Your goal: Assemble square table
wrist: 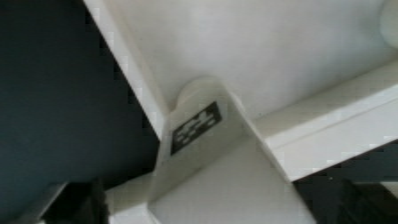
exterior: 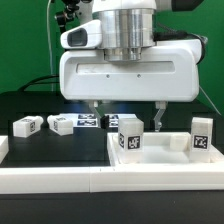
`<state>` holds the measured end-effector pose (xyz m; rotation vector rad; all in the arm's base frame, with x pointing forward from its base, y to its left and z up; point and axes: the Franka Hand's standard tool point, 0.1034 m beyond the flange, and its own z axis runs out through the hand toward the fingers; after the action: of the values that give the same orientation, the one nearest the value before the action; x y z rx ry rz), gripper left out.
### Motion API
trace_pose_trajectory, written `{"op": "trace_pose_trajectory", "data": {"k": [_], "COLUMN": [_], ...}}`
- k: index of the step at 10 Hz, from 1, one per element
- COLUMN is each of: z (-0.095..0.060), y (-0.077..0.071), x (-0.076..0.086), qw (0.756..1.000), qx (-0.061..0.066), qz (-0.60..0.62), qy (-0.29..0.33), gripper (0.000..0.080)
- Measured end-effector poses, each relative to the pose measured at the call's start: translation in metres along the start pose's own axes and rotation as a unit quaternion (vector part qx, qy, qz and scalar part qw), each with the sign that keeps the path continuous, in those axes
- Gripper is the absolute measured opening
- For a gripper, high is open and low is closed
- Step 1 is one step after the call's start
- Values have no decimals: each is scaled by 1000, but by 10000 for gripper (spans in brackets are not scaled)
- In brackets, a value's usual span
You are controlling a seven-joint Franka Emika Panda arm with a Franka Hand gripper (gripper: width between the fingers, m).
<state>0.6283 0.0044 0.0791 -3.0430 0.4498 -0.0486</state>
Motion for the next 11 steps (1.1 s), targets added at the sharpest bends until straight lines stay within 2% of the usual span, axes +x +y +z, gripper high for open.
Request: {"op": "trace_pose_trajectory", "data": {"k": [7, 9, 10, 11], "z": [1, 1, 1, 1], "y": [5, 5, 5, 5], "x": [0, 0, 0, 0], "qw": [981, 980, 980, 982], "qx": [-13, -13, -13, -13], "qz": [-196, -197, -197, -190], "qy": [-2, -2, -2, -2], "gripper": [649, 401, 401, 290]}}
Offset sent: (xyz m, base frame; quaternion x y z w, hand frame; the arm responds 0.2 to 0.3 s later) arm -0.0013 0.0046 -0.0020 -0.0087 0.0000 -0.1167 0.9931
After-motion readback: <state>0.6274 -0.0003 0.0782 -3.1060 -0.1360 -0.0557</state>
